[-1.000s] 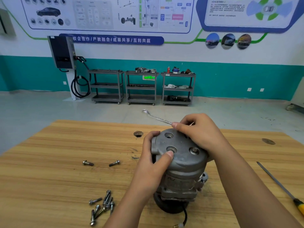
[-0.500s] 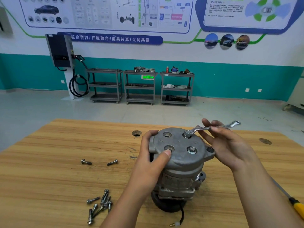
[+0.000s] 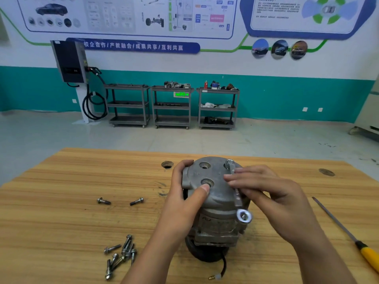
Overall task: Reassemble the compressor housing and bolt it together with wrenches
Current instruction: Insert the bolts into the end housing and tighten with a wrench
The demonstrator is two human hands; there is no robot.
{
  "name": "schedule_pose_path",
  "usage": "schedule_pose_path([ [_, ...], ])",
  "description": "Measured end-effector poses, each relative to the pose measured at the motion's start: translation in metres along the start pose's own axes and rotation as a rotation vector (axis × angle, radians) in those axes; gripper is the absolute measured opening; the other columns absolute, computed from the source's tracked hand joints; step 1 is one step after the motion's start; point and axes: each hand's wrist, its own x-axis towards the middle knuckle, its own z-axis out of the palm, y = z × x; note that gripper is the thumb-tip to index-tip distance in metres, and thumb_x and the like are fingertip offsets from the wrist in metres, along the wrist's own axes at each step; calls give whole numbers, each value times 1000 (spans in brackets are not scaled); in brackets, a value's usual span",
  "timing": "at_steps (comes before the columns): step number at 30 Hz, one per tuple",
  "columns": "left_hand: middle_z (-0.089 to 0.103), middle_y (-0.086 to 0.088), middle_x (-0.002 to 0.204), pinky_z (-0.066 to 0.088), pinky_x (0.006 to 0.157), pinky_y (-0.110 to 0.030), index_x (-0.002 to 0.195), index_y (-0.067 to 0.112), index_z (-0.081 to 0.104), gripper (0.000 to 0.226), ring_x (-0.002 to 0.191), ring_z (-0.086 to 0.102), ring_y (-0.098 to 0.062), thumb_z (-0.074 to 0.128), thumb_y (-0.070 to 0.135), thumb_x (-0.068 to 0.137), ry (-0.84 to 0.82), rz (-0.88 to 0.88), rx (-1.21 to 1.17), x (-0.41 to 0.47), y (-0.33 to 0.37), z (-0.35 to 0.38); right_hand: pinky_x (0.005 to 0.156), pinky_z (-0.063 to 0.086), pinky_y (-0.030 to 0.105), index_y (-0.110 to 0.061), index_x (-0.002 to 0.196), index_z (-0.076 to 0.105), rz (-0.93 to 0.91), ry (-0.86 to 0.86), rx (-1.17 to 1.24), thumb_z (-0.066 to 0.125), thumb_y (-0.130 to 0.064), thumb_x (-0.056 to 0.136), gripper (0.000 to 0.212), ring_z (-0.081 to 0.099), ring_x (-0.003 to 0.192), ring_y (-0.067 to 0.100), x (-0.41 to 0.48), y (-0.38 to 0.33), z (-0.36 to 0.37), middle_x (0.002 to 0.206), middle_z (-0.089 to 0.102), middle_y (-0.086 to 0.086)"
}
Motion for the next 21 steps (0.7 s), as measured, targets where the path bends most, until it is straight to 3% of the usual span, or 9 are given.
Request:
schedule_pose_path([
  [5, 64, 24, 102, 53, 73, -24, 112, 50, 46, 49, 93, 66, -5, 68, 32, 72, -27, 31, 2, 2, -1, -2, 81, 42, 18, -34, 93, 73, 52, -203, -252, 66, -7, 84, 29, 52, 95, 2, 42, -12, 8, 86, 65, -24],
  [9, 64, 23, 100, 51, 71, -20, 116, 47, 45, 45, 94, 65, -4, 59, 33, 76, -35, 30, -9, 2, -1, -3, 73, 37, 9, -29, 91, 73, 103, -329, -349, 66, -17, 86, 15, 51, 89, 0, 72, -10, 15, 80, 60, -26],
  [13, 62, 30, 96, 52, 66, -19, 105, 58, 45, 39, 85, 65, 0, 58, 37, 75, -41, 14, 9, 1, 1, -4, 61, 39, 9, -30, 87, 66, 253, -263, -358, 62, -24, 89, 7, 54, 77, -1, 90, 9, 19, 80, 60, -19],
  [15, 62, 31, 94, 52, 65, -20, 107, 58, 44, 40, 83, 65, 0, 58, 37, 74, -42, 3, 8, 2, 1, -4, 60, 40, 17, -24, 84, 65, 342, -183, -364, 60, -29, 90, 9, 54, 72, 3, 93, 23, 17, 77, 60, -14],
  [18, 61, 34, 95, 55, 70, -25, 109, 59, 42, 43, 85, 66, 0, 58, 40, 74, -49, -7, 18, 1, 1, -3, 67, 45, 30, -15, 84, 70, 574, -72, -158, 61, -32, 87, 19, 58, 73, 12, 88, 38, 9, 78, 66, -1],
  [21, 61, 35, 95, 53, 68, -22, 109, 60, 41, 45, 86, 65, 0, 57, 40, 73, -56, -13, 20, 2, 2, -4, 65, 49, 31, -11, 81, 67, 784, 44, 227, 66, -22, 83, 11, 62, 74, 16, 79, 47, -2, 81, 68, 2],
])
